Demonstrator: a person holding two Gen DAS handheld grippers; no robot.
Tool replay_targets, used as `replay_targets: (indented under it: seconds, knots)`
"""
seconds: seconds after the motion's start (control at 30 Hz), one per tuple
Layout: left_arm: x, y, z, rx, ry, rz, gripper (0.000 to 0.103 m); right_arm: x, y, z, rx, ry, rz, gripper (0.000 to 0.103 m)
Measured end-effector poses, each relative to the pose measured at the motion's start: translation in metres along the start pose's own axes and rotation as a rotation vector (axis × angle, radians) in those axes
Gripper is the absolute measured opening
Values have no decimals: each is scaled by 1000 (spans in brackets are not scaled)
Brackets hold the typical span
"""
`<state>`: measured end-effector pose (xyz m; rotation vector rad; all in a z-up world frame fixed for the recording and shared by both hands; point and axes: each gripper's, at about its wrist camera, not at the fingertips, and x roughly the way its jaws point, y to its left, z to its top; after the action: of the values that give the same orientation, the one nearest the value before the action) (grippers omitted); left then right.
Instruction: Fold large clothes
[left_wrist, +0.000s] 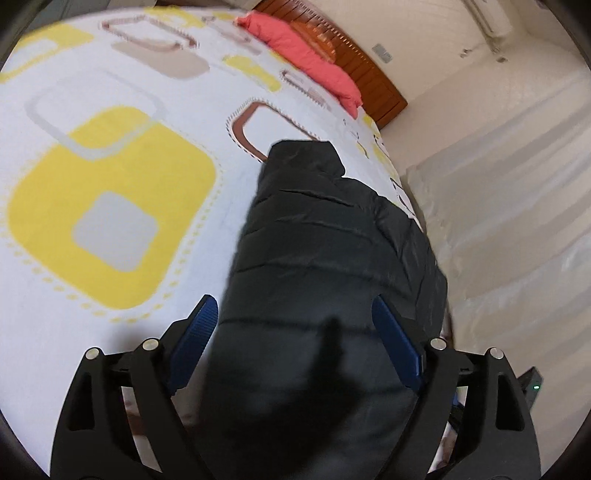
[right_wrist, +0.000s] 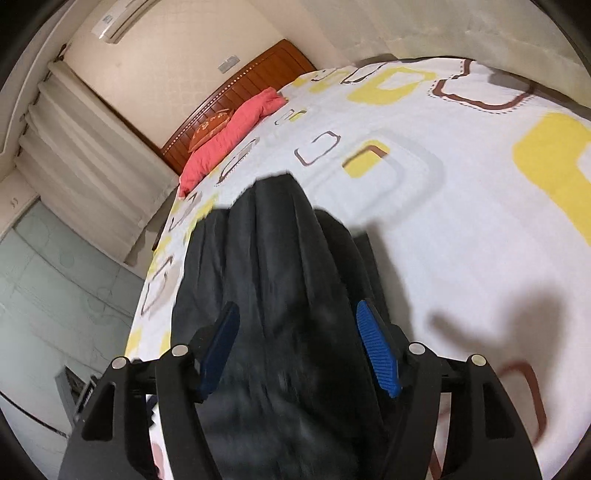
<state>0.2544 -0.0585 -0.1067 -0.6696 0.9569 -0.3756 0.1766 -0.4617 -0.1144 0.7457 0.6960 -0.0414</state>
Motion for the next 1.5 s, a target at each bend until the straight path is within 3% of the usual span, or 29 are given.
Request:
replay_targets:
  seconds: [0.07,0.13,0.23,0.4,0.67,0.73,0.8,0.87,0.9,1.0,1.07,1.13,1.23,1.33,1.43,1.5]
  knots:
    - [16,-7,5,13,6,13,84,19,2,8,-5,11,-18,56]
    - [31,-16,2,44,18,66,74,33,-3,10,-23,37,-49,48]
    - [49,-13,-3,56,15,115,75,58,-12,6,-42,74,-92,47]
    - [69,-9,-5,27,24,188,80,73,-29,1,-6,73,-84,47]
    - [79,0,-17,3,-8,199,85,80,-35,-14,-2,19,-80,47]
    - [79,1,-15,-6,2,188,86,76,-33,-16,-3,14,-84,47]
    - [69,8,-10,-53,25,119,86,68,-28,-14,-9,11,-91,51]
    - [57,18,-9,-108,24,100,91,56,-24,-12,-14,7,-101,66]
    - [48,25,-10,-149,11,89,94,52,-25,-13,-13,4,-108,81]
    - [47,40,-13,-219,65,17,99,49,-35,-14,-7,40,-117,85]
    - [53,47,-17,-246,97,-31,101,55,-48,-16,40,87,-63,86]
    - [56,44,-18,-219,96,-50,101,66,-65,-19,137,141,48,86]
    - [64,37,-19,-195,109,-73,101,71,-72,-23,163,145,122,87]
    - [72,32,-18,-170,127,-93,101,71,-66,-28,133,146,144,77]
    - [69,25,-19,-134,119,-89,87,69,-66,-31,153,145,193,53]
    - [65,23,-19,-120,114,-88,81,64,-61,-32,145,135,204,46]
